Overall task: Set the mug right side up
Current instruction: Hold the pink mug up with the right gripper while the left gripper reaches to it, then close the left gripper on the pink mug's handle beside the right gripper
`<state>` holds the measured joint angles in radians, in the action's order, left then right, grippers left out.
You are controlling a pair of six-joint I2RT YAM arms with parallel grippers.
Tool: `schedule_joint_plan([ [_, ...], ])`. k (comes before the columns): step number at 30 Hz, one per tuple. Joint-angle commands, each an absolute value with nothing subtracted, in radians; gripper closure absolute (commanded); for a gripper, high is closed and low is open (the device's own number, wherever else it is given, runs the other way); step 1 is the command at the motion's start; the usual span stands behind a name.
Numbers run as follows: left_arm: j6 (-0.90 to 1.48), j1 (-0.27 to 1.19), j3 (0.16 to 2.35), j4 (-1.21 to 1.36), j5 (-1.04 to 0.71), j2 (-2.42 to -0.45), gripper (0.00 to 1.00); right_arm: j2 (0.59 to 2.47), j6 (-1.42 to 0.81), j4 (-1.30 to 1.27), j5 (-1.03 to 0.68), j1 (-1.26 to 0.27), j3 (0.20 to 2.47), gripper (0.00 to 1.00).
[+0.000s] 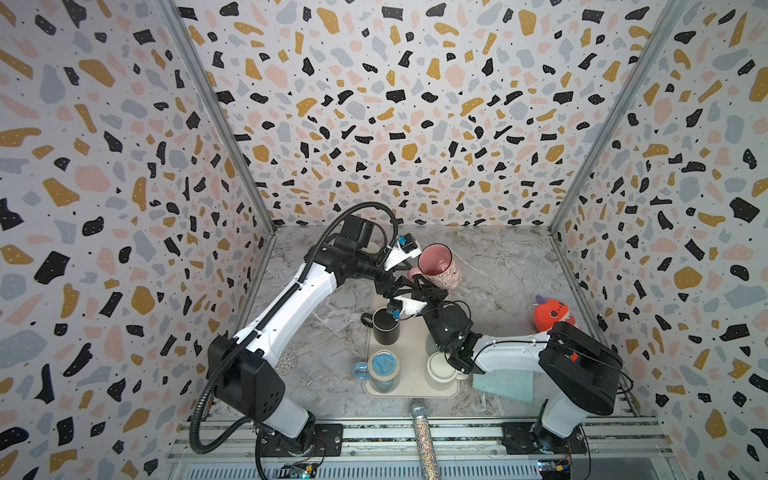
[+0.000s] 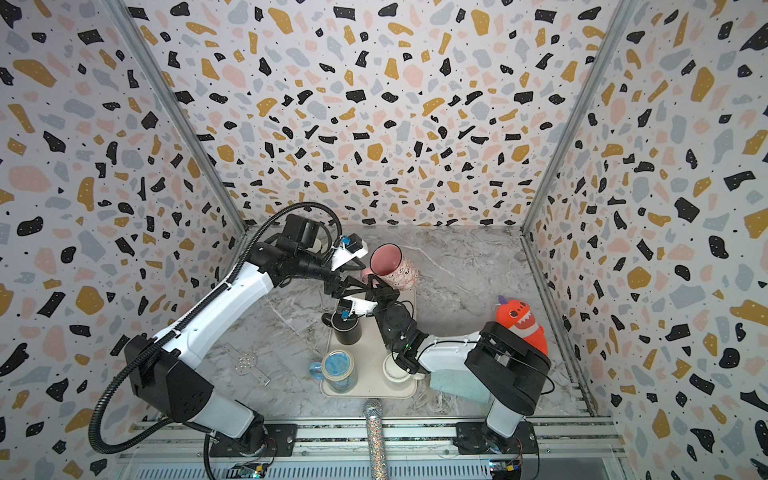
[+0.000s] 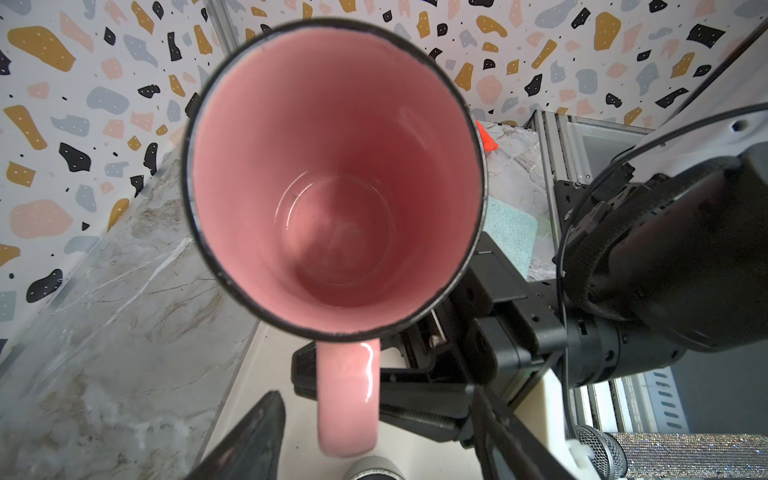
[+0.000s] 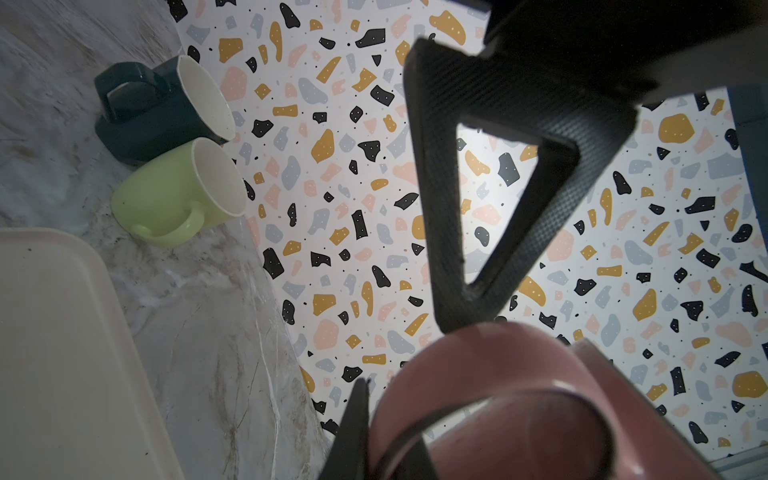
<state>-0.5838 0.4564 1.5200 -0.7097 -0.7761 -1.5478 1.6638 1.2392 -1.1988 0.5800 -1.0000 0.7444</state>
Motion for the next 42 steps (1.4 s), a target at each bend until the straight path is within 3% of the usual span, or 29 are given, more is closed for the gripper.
schedule_joint_plan([
  [1,-0.562,0.460,1.553,-0.701,-0.798,-1.553,0.31,1.639,1.269,-1.355,0.583,-1.006,0.764,1.00],
  [14,-0.523,0.461,1.575,-0.682,-0.811,-1.588,0.38,1.647,1.266,-1.370,0.578,-1.014,0.756,1.00],
  [26,-0.483,0.460,1.583,-0.655,-0.810,-1.602,0.52,1.654,1.263,-1.377,0.579,-1.018,0.755,1.00],
  [38,-0.473,0.460,1.594,-0.669,-0.834,-1.627,0.80,1.650,1.254,-1.379,0.571,-1.018,0.753,1.00],
  [42,-0.461,0.460,1.626,-0.695,-0.846,-1.654,0.95,1.650,1.252,-1.381,0.574,-1.018,0.753,1.00],
])
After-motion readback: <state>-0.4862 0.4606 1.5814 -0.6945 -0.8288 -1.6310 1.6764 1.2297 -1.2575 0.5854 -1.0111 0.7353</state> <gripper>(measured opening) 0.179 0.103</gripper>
